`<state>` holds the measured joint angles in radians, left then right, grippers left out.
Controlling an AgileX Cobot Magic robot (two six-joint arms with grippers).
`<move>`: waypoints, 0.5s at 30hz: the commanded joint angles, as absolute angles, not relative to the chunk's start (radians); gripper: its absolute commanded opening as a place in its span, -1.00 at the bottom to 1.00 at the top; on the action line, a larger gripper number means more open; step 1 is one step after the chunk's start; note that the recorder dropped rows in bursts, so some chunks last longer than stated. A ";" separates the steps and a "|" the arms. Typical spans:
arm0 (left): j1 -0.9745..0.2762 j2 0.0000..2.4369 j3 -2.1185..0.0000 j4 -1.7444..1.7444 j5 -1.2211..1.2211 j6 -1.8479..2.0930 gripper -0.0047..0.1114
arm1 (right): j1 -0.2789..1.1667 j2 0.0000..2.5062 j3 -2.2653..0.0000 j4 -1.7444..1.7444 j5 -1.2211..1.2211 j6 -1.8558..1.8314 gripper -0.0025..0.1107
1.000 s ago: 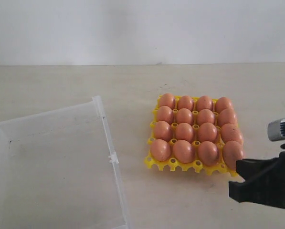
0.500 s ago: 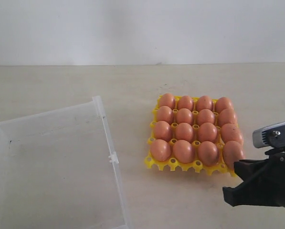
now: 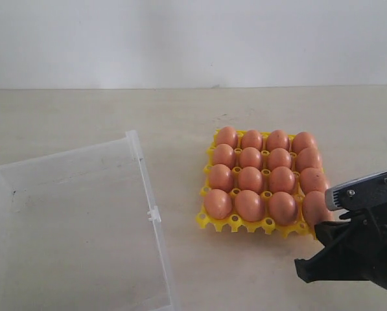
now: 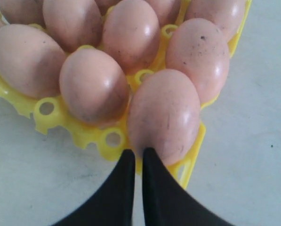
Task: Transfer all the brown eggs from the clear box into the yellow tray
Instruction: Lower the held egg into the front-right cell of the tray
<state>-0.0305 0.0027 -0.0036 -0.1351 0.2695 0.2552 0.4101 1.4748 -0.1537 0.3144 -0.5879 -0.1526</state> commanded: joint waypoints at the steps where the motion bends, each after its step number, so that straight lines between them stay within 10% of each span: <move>1: -0.034 0.000 0.000 -0.142 0.262 0.255 -0.85 | 0.408 1.478 -0.151 0.313 -0.628 -0.160 -0.96; 15: -0.034 0.000 0.000 -0.142 0.262 0.255 -0.85 | 0.408 1.478 -0.151 0.348 -0.641 -0.194 -0.96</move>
<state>-0.0305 0.0027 -0.0036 -0.1351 0.2695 0.2552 0.4101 1.4792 -0.1537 0.3222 -0.6244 -0.1800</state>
